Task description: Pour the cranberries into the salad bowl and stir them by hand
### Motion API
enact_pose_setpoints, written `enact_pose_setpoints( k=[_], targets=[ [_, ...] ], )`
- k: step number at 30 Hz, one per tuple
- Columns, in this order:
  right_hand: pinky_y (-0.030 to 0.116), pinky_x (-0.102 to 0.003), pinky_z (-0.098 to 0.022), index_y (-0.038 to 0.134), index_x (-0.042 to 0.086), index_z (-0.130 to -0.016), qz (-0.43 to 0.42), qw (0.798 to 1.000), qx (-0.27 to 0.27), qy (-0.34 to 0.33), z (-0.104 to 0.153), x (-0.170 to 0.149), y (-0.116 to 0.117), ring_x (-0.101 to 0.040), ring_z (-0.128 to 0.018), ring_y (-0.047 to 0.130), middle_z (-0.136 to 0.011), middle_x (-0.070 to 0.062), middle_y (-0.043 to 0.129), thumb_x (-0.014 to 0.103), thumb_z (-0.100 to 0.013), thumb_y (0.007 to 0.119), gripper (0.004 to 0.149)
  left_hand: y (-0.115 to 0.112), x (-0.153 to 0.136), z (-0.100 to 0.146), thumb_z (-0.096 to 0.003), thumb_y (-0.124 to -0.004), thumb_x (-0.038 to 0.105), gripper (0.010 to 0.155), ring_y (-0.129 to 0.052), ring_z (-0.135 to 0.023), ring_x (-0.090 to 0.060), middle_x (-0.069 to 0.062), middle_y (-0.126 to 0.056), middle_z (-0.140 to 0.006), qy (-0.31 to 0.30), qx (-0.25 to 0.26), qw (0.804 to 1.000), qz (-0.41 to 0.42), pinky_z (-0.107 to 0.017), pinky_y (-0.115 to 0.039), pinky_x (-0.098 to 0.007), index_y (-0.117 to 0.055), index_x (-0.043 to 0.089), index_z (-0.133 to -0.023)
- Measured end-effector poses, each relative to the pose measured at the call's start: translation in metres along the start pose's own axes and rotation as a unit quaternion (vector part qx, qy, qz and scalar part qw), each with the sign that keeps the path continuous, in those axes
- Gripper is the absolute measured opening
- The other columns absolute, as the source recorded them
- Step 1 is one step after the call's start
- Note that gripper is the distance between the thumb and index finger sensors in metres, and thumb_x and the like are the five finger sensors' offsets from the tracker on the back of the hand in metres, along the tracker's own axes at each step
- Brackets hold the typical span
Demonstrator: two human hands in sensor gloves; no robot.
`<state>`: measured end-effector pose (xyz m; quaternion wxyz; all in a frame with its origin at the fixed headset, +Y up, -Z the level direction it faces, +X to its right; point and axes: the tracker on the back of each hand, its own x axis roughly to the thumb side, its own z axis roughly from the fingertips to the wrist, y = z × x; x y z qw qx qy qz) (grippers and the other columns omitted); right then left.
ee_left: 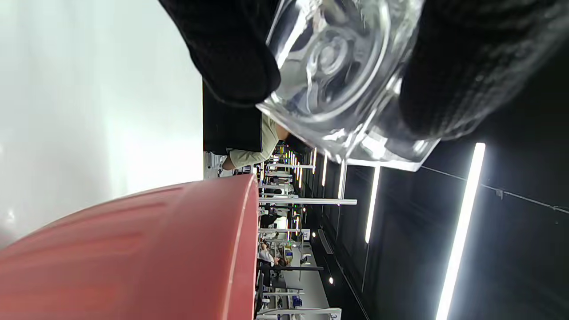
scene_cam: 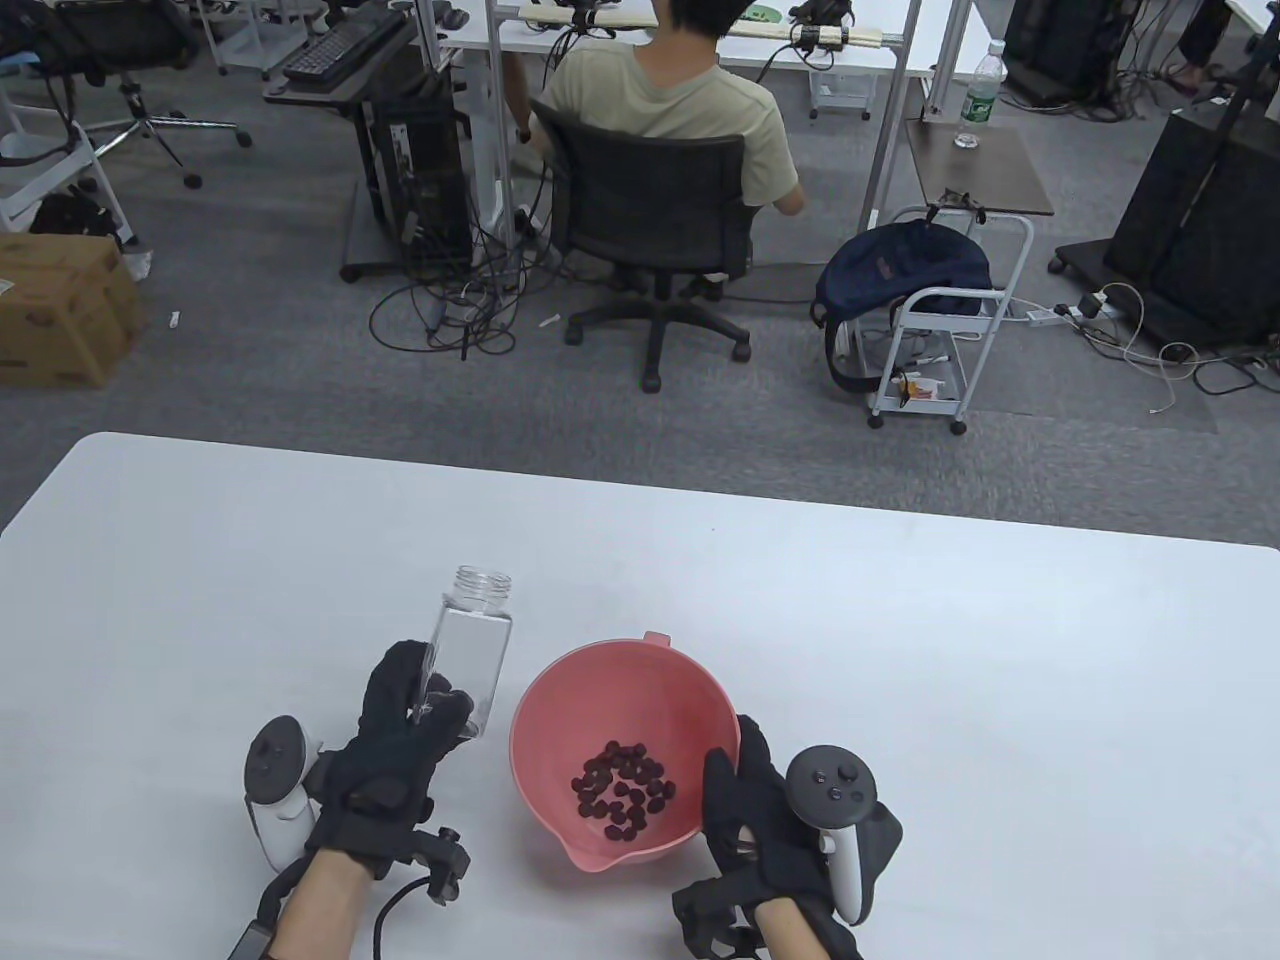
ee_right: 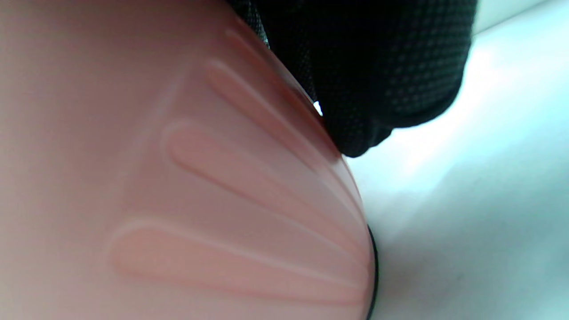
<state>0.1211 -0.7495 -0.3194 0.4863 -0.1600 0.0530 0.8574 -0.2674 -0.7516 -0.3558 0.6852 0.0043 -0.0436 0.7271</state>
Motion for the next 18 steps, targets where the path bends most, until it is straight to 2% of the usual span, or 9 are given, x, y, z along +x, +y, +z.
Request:
enact_pose_setpoints(
  k=[2, 5, 8, 10, 12, 16, 18],
  targets=[
    [0.093, -0.033, -0.033, 0.053, 0.025, -0.106, -0.001, 1.000, 0.001, 0.000, 0.000, 0.000, 0.000, -0.031, -0.056, 0.102, -0.100, -0.015, 0.080, 0.055, -0.053, 0.065, 0.063, 0.000, 0.000, 0.000, -0.0442, -0.101, 0.057, 0.103, -0.077, -0.095, -0.036, -0.012, -0.048, -0.109, -0.001, 0.002, 1.000, -0.020, -0.072, -0.084, -0.033, -0.028, 0.032, -0.113],
    [0.093, -0.033, -0.033, 0.053, 0.025, -0.106, 0.001, 1.000, 0.001, 0.000, 0.000, 0.000, 0.000, -0.031, -0.056, 0.102, -0.100, -0.015, 0.081, 0.055, -0.053, 0.065, 0.062, 0.002, -0.005, -0.002, -0.0440, -0.103, 0.056, 0.101, -0.079, -0.096, -0.035, -0.012, -0.049, -0.109, 0.010, 0.013, 0.999, -0.039, -0.072, -0.085, -0.033, -0.033, 0.026, -0.111],
    [0.093, -0.033, -0.033, 0.053, 0.025, -0.106, 0.000, 1.000, 0.001, 0.000, 0.000, 0.000, 0.000, -0.032, -0.056, 0.102, -0.099, -0.015, 0.081, 0.055, -0.053, 0.065, 0.063, 0.007, -0.008, -0.004, -0.0412, -0.105, 0.059, 0.104, -0.085, -0.096, -0.031, -0.006, -0.058, -0.109, 0.029, 0.037, 0.995, -0.093, -0.070, -0.087, -0.033, -0.034, 0.024, -0.108],
    [0.093, -0.033, -0.033, 0.053, 0.025, -0.106, 0.001, 1.000, 0.001, 0.000, 0.000, 0.000, 0.000, -0.031, -0.056, 0.102, -0.100, -0.015, 0.081, 0.055, -0.053, 0.065, 0.062, 0.012, -0.006, -0.004, -0.0381, -0.107, 0.062, 0.104, -0.086, -0.099, -0.030, 0.001, -0.067, -0.110, 0.037, 0.065, 0.979, -0.191, -0.070, -0.086, -0.036, -0.038, 0.025, -0.107],
    [0.093, -0.033, -0.033, 0.053, 0.025, -0.106, 0.001, 1.000, 0.001, 0.000, 0.000, 0.000, 0.000, -0.031, -0.056, 0.102, -0.100, -0.015, 0.080, 0.055, -0.053, 0.065, 0.062, 0.017, -0.005, -0.005, -0.0346, -0.105, 0.069, 0.105, -0.086, -0.101, -0.024, 0.008, -0.077, -0.108, 0.051, 0.078, 0.953, -0.290, -0.072, -0.082, -0.040, -0.040, 0.029, -0.107],
    [0.093, -0.033, -0.033, 0.053, 0.025, -0.106, 0.000, 1.000, 0.001, 0.000, 0.000, 0.000, 0.000, -0.031, -0.056, 0.102, -0.100, -0.015, 0.081, 0.055, -0.053, 0.065, 0.062, 0.020, -0.006, -0.007, -0.0320, -0.105, 0.071, 0.105, -0.085, -0.102, -0.020, 0.010, -0.083, -0.107, 0.081, 0.092, 0.914, -0.387, -0.076, -0.073, -0.044, -0.044, 0.030, -0.107],
    [0.093, -0.033, -0.033, 0.053, 0.025, -0.106, 0.000, 1.000, 0.001, 0.000, 0.000, 0.000, 0.000, -0.031, -0.056, 0.102, -0.100, -0.015, 0.081, 0.055, -0.053, 0.065, 0.062, 0.021, -0.010, -0.009, -0.0327, -0.104, 0.071, 0.104, -0.082, -0.104, -0.020, 0.010, -0.082, -0.108, 0.103, 0.078, 0.905, -0.405, -0.078, -0.069, -0.047, -0.044, 0.031, -0.108]
  ],
)
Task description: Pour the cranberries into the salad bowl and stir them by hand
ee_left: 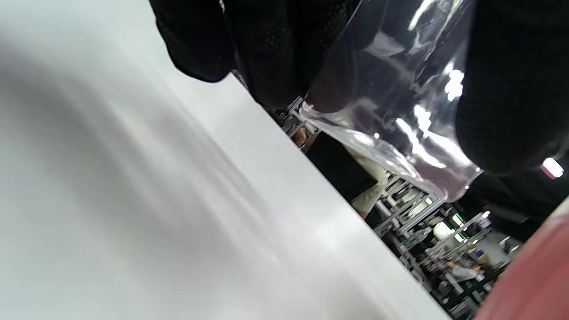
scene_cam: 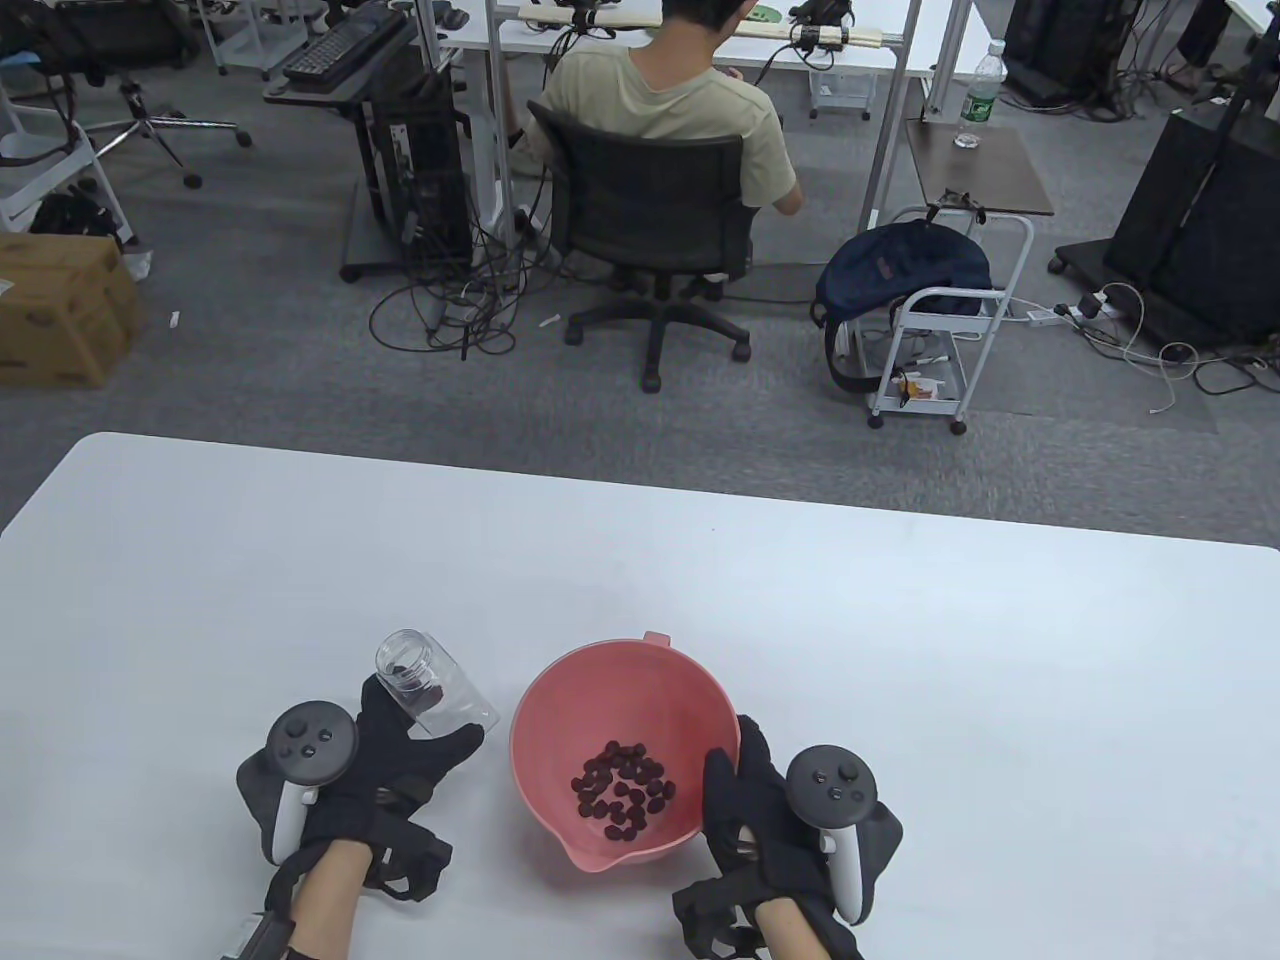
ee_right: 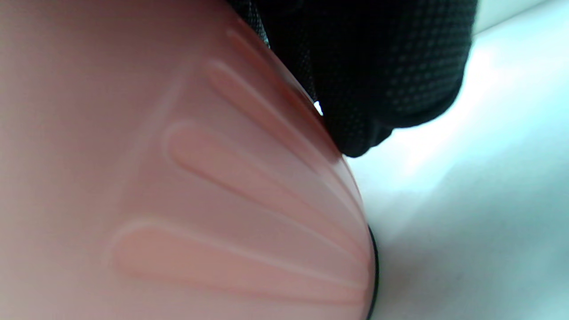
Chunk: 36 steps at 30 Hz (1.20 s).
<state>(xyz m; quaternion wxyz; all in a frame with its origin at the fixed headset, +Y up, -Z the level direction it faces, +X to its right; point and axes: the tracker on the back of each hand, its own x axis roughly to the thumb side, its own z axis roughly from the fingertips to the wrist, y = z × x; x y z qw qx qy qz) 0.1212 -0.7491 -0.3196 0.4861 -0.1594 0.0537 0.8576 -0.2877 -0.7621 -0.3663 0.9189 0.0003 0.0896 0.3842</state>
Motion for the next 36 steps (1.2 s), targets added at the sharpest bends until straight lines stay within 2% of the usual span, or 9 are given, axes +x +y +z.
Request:
enact_pose_setpoints(
  k=[5, 10, 13, 17, 20, 25, 29, 33, 36],
  targets=[
    [0.093, -0.034, -0.033, 0.053, 0.025, -0.106, 0.000, 1.000, 0.000, 0.000, 0.000, 0.000, 0.000, -0.031, -0.056, 0.102, -0.100, -0.015, 0.081, 0.055, -0.053, 0.065, 0.062, -0.008, -0.007, -0.005, -0.0363, -0.107, 0.064, 0.102, -0.071, -0.110, -0.024, 0.007, -0.076, -0.114, 0.022, -0.025, 0.999, -0.034, -0.079, -0.063, -0.052, -0.041, 0.032, -0.107],
    [0.093, -0.034, -0.033, 0.053, 0.025, -0.106, 0.001, 1.000, 0.000, -0.001, 0.001, 0.000, 0.000, -0.031, -0.056, 0.102, -0.100, -0.015, 0.080, 0.055, -0.053, 0.065, 0.062, -0.017, -0.013, -0.010, -0.0368, -0.103, 0.068, 0.101, -0.067, -0.111, -0.024, 0.007, -0.076, -0.114, 0.053, -0.042, 0.993, -0.101, -0.081, -0.057, -0.053, -0.041, 0.031, -0.107],
    [0.093, -0.033, -0.033, 0.052, 0.024, -0.106, 0.001, 1.000, 0.000, -0.001, 0.000, 0.000, 0.000, -0.031, -0.056, 0.102, -0.100, -0.015, 0.080, 0.055, -0.053, 0.065, 0.063, -0.019, -0.012, -0.012, -0.0366, -0.102, 0.068, 0.100, -0.061, -0.114, -0.023, 0.008, -0.074, -0.116, 0.063, -0.045, 0.991, -0.109, -0.082, -0.052, -0.054, -0.041, 0.032, -0.107],
    [0.093, -0.033, -0.033, 0.053, 0.024, -0.106, 0.000, 1.000, 0.000, 0.000, 0.000, 0.000, 0.000, -0.031, -0.056, 0.102, -0.099, -0.015, 0.081, 0.055, -0.053, 0.065, 0.062, -0.017, -0.013, -0.011, -0.0369, -0.101, 0.068, 0.100, -0.054, -0.116, -0.033, 0.004, -0.063, -0.122, 0.078, -0.030, 0.989, -0.118, -0.082, -0.049, -0.059, -0.041, 0.034, -0.109],
    [0.093, -0.033, -0.033, 0.053, 0.025, -0.106, 0.000, 1.000, 0.000, -0.001, 0.000, 0.000, 0.000, -0.031, -0.056, 0.102, -0.100, -0.015, 0.081, 0.055, -0.053, 0.065, 0.062, -0.015, -0.014, -0.011, -0.0373, -0.101, 0.068, 0.100, -0.054, -0.115, -0.034, 0.003, -0.060, -0.122, 0.076, -0.034, 0.990, -0.112, -0.082, -0.049, -0.059, -0.042, 0.035, -0.110],
    [0.093, -0.034, -0.033, 0.053, 0.025, -0.106, -0.001, 1.000, 0.001, 0.000, 0.001, 0.000, 0.000, -0.032, -0.056, 0.102, -0.100, -0.015, 0.080, 0.055, -0.053, 0.065, 0.062, 0.003, -0.004, -0.001, -0.0346, -0.099, 0.075, 0.123, -0.032, -0.114, -0.045, -0.013, -0.023, -0.125, 0.035, -0.064, 0.995, -0.073, -0.080, -0.047, -0.065, -0.020, 0.022, -0.113],
    [0.092, -0.034, -0.033, 0.053, 0.025, -0.106, 0.001, 1.000, 0.000, 0.000, 0.000, 0.001, 0.000, -0.031, -0.056, 0.102, -0.100, -0.015, 0.081, 0.055, -0.053, 0.065, 0.062, 0.033, 0.017, 0.011, -0.0362, -0.097, 0.078, 0.127, -0.023, -0.113, -0.048, -0.016, -0.015, -0.124, -0.019, -0.049, 0.998, -0.029, -0.080, -0.044, -0.066, -0.014, 0.019, -0.112],
    [0.092, -0.035, -0.034, 0.052, 0.025, -0.106, 0.002, 1.000, 0.002, 0.000, -0.001, 0.001, 0.001, -0.032, -0.057, 0.102, -0.100, -0.015, 0.080, 0.055, -0.053, 0.064, 0.062, 0.048, 0.047, 0.032, -0.0413, -0.092, 0.079, 0.110, -0.033, -0.114, -0.046, -0.014, -0.027, -0.126, -0.106, 0.007, 0.994, -0.004, -0.080, -0.050, -0.064, -0.031, 0.027, -0.116],
    [0.092, -0.035, -0.035, 0.052, 0.024, -0.106, 0.003, 1.000, 0.001, 0.000, 0.000, 0.001, 0.001, -0.032, -0.058, 0.101, -0.100, -0.015, 0.080, 0.055, -0.053, 0.064, 0.062, 0.046, 0.076, 0.048, -0.0470, -0.086, 0.077, 0.094, -0.045, -0.114, -0.044, -0.012, -0.038, -0.126, -0.157, 0.007, 0.987, -0.006, -0.080, -0.055, -0.060, -0.042, 0.031, -0.116]
  ],
)
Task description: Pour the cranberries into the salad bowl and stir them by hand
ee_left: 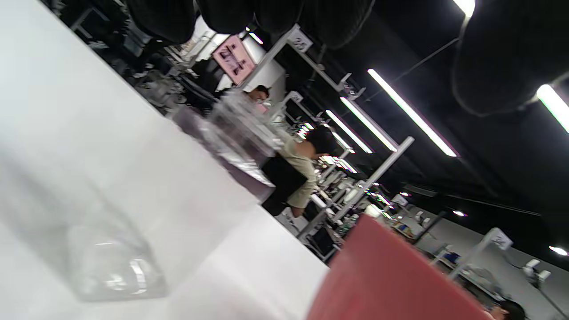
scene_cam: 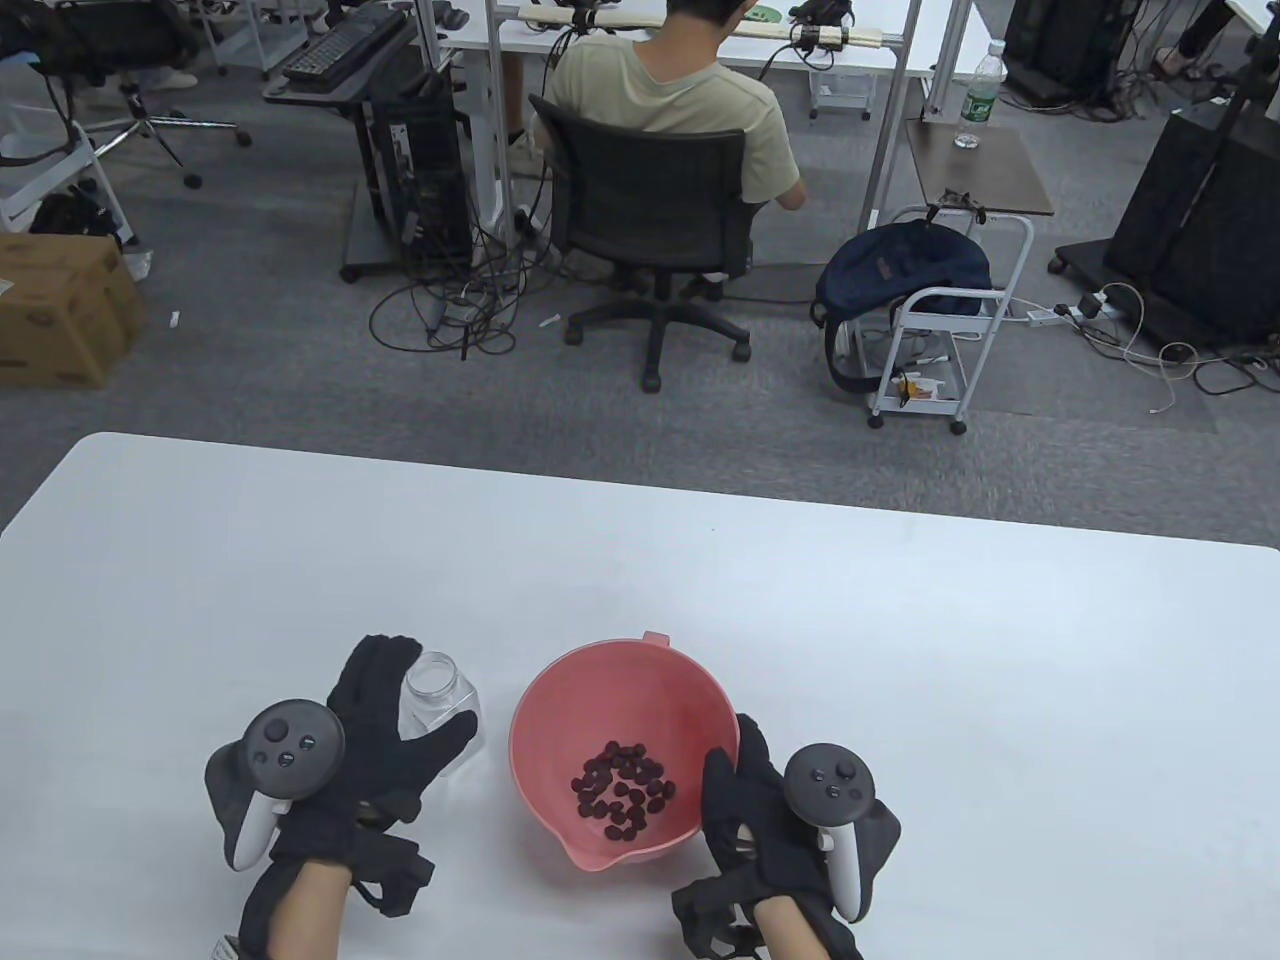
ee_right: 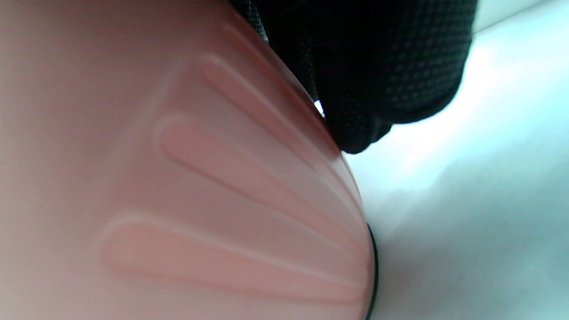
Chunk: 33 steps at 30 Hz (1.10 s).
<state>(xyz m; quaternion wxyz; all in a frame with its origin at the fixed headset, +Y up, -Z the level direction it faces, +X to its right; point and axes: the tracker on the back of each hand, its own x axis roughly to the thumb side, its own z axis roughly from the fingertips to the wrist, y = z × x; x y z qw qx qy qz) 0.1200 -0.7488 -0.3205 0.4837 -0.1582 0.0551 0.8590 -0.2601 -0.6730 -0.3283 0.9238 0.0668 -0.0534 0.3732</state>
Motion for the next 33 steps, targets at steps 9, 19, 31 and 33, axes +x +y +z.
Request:
enact_pose_setpoints(
  k=[9, 19, 31, 33],
  targets=[
    [0.092, -0.035, -0.036, 0.052, 0.025, -0.106, -0.006, 1.000, 0.003, 0.000, 0.000, 0.000, 0.002, -0.032, -0.059, 0.101, -0.100, -0.015, 0.080, 0.056, -0.053, 0.064, 0.062, -0.027, 0.097, -0.007, -0.0525, -0.082, 0.071, 0.073, -0.091, -0.094, -0.022, 0.005, -0.077, -0.115, -0.120, -0.110, 0.987, -0.010, -0.072, -0.080, -0.039, -0.059, 0.036, -0.112],
    [0.092, -0.035, -0.035, 0.052, 0.025, -0.106, -0.018, 1.000, 0.013, 0.001, 0.000, -0.002, 0.003, -0.032, -0.059, 0.100, -0.100, -0.016, 0.079, 0.059, -0.052, 0.062, 0.064, -0.104, 0.123, -0.029, -0.0535, -0.079, 0.067, 0.061, -0.088, -0.099, -0.023, 0.009, -0.085, -0.110, -0.124, -0.279, 0.948, -0.092, -0.074, -0.077, -0.041, -0.068, 0.041, -0.107],
    [0.091, -0.035, -0.035, 0.051, 0.025, -0.106, -0.023, 1.000, 0.018, 0.003, 0.000, -0.003, 0.003, -0.033, -0.058, 0.100, -0.100, -0.016, 0.079, 0.059, -0.052, 0.061, 0.065, -0.158, 0.108, -0.049, -0.0600, -0.072, 0.058, 0.053, -0.070, -0.113, -0.023, 0.014, -0.073, -0.119, -0.064, -0.371, 0.911, -0.170, -0.083, -0.060, -0.050, -0.061, 0.044, -0.110],
    [0.091, -0.035, -0.035, 0.051, 0.025, -0.106, -0.025, 0.999, 0.020, 0.004, 0.000, -0.003, 0.003, -0.033, -0.058, 0.100, -0.101, -0.016, 0.079, 0.059, -0.052, 0.061, 0.065, -0.162, 0.103, -0.048, -0.0612, -0.070, 0.059, 0.053, -0.063, -0.118, -0.020, 0.018, -0.068, -0.122, -0.058, -0.389, 0.900, -0.190, -0.086, -0.056, -0.050, -0.057, 0.048, -0.111]
  ],
)
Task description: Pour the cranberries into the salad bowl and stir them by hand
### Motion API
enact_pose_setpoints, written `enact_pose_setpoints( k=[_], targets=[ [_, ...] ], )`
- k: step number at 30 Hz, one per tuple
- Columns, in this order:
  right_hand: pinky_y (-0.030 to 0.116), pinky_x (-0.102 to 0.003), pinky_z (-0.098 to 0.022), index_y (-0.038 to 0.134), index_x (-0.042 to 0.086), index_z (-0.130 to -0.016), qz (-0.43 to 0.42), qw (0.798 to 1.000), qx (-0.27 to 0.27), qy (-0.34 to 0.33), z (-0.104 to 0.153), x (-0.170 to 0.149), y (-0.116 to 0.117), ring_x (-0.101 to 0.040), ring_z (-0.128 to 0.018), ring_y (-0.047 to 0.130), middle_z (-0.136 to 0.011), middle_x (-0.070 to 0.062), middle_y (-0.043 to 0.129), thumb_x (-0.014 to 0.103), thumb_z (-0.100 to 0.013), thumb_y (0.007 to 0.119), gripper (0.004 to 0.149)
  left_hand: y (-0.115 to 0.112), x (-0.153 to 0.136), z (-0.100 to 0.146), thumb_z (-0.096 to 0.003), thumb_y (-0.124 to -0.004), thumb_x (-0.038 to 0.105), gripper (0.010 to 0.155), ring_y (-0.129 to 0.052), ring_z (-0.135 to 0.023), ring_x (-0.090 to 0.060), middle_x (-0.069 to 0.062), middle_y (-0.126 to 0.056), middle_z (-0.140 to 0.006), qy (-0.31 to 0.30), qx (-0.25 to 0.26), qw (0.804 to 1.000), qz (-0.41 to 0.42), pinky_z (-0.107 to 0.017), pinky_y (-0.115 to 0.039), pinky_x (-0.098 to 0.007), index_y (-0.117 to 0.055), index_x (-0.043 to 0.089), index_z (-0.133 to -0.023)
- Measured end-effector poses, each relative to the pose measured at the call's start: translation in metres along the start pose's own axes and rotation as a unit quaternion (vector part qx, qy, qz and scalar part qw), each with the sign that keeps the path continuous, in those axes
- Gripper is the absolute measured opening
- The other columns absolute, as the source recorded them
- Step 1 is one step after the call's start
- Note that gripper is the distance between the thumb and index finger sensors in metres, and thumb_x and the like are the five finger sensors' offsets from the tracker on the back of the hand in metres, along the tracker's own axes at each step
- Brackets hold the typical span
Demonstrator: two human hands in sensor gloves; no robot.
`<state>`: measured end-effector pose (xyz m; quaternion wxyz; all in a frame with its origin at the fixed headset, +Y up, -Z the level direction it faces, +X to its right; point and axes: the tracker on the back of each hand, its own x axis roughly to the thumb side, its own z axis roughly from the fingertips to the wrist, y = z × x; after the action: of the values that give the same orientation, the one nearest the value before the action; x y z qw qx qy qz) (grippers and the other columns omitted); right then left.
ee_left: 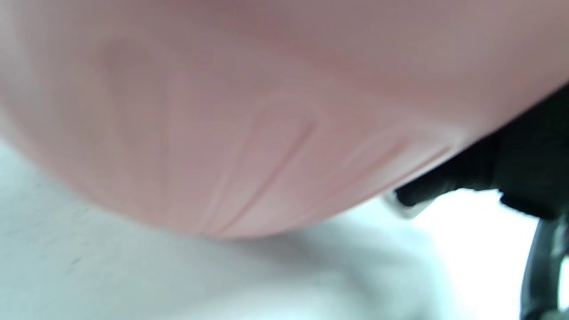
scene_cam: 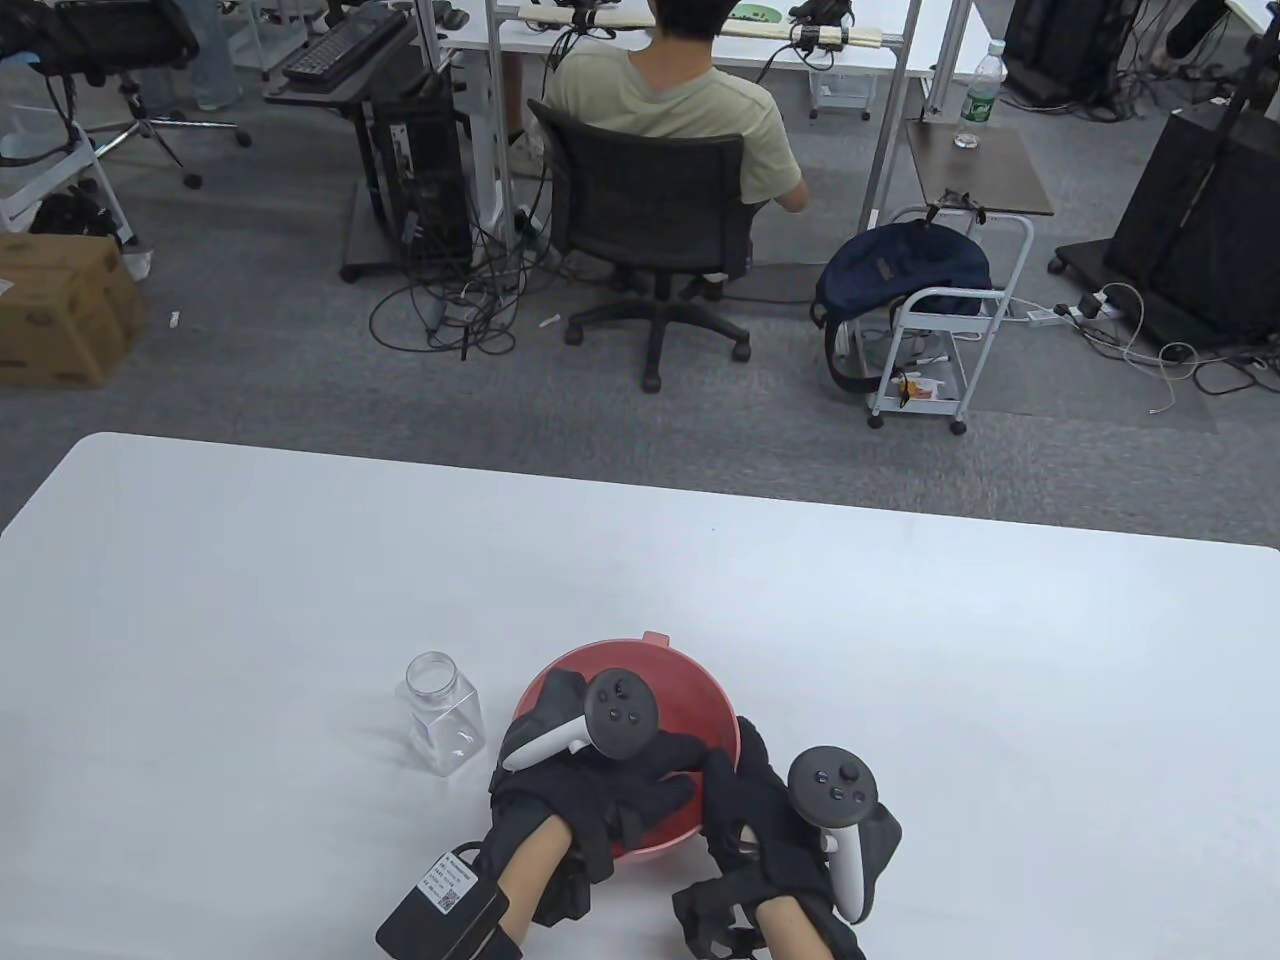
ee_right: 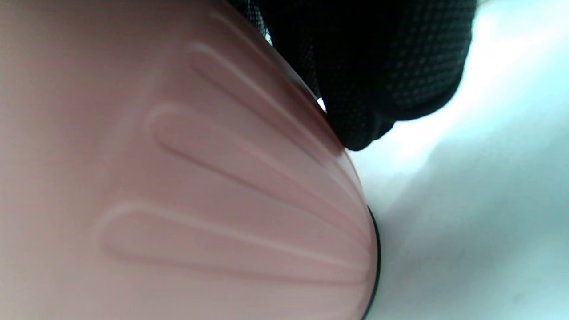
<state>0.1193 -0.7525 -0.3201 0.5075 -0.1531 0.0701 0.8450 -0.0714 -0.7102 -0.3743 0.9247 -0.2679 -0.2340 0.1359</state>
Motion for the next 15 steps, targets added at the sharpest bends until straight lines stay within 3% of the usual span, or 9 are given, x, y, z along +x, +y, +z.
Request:
enact_pose_setpoints(
  k=[2, 3, 4, 15],
  targets=[
    [0.091, -0.035, -0.035, 0.051, 0.025, -0.107, 0.000, 1.000, 0.000, 0.000, 0.000, 0.000, 0.000, -0.033, -0.058, 0.100, -0.101, -0.016, 0.079, 0.059, -0.052, 0.061, 0.065, -0.003, -0.005, -0.003, -0.0621, -0.068, 0.061, 0.053, -0.058, -0.120, -0.019, 0.021, -0.064, -0.124, 0.010, -0.002, 1.000, -0.005, -0.087, -0.053, -0.051, -0.054, 0.050, -0.112],
    [0.091, -0.035, -0.035, 0.051, 0.025, -0.107, -0.001, 1.000, 0.000, 0.000, 0.000, 0.000, 0.000, -0.033, -0.058, 0.100, -0.101, -0.016, 0.079, 0.059, -0.052, 0.061, 0.065, -0.004, -0.007, -0.003, -0.0554, -0.071, 0.064, 0.054, -0.067, -0.115, -0.014, 0.023, -0.072, -0.118, 0.031, 0.045, 0.998, -0.017, -0.084, -0.063, -0.046, -0.061, 0.052, -0.107],
    [0.091, -0.035, -0.035, 0.052, 0.026, -0.106, 0.000, 1.000, 0.000, 0.000, 0.000, 0.000, 0.000, -0.033, -0.058, 0.100, -0.101, -0.016, 0.079, 0.059, -0.052, 0.061, 0.064, -0.003, -0.006, -0.005, -0.0554, -0.073, 0.063, 0.054, -0.071, -0.114, -0.015, 0.021, -0.075, -0.118, 0.023, 0.053, 0.998, -0.016, -0.082, -0.064, -0.048, -0.063, 0.050, -0.107],
    [0.091, -0.035, -0.035, 0.051, 0.025, -0.107, -0.009, 1.000, 0.004, 0.002, 0.000, -0.001, 0.000, -0.033, -0.058, 0.100, -0.101, -0.017, 0.078, 0.060, -0.052, 0.061, 0.065, -0.010, -0.018, -0.015, -0.0559, -0.072, 0.072, 0.065, -0.040, -0.122, -0.023, 0.019, -0.044, -0.131, 0.079, -0.023, 0.997, 0.010, -0.084, -0.056, -0.054, -0.046, 0.056, -0.114]
  ],
)
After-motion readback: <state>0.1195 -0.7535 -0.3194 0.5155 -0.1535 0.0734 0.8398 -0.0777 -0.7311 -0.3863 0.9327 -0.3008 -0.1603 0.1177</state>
